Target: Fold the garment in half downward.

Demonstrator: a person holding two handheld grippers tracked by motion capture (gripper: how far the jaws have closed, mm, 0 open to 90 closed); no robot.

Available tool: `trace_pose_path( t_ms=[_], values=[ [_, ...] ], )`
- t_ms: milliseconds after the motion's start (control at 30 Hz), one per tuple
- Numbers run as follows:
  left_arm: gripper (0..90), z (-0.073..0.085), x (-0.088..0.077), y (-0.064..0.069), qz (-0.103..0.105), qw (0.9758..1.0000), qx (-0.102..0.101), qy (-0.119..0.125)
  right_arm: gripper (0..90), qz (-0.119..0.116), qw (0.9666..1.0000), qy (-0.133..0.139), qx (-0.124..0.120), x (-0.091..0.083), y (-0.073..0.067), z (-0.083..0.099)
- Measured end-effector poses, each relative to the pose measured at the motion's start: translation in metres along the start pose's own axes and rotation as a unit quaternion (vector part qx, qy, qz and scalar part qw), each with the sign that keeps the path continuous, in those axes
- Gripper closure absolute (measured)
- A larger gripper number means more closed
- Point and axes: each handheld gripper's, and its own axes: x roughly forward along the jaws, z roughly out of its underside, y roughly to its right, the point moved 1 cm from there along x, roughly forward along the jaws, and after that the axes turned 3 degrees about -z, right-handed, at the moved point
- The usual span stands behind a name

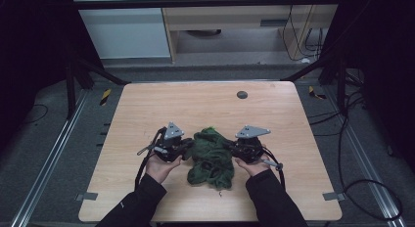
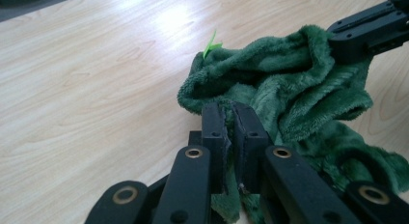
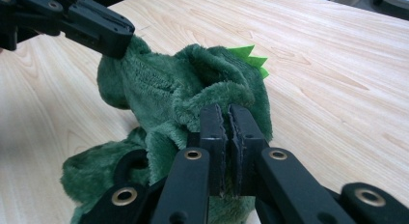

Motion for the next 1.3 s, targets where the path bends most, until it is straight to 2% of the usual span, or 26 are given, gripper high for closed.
trace_pose_path(
  t_ms=[67, 467, 867, 1300],
  values=[
    [84.2, 0.004, -0.001, 0.003, 0.003, 1.0, 0.003, -0.006, 85.7, -0.004, 1.0, 0.0, -0.002, -0.002, -0.003, 0.001],
    [84.1, 0.021, -0.01, 0.007, 0.027, 0.9994, -0.014, -0.016, 85.6, -0.022, 0.9997, -0.003, -0.007, -0.01, -0.014, 0.013],
    [84.0, 0.041, -0.011, 0.02, 0.044, 0.9981, -0.002, -0.042, 85.0, -0.04, 0.9989, -0.025, -0.007, -0.015, -0.024, 0.032],
    [83.8, 0.056, -0.005, 0.035, 0.059, 0.9958, 0.009, -0.07, 83.9, -0.062, 0.997, -0.044, 0.011, -0.019, -0.032, 0.057]
  ],
)
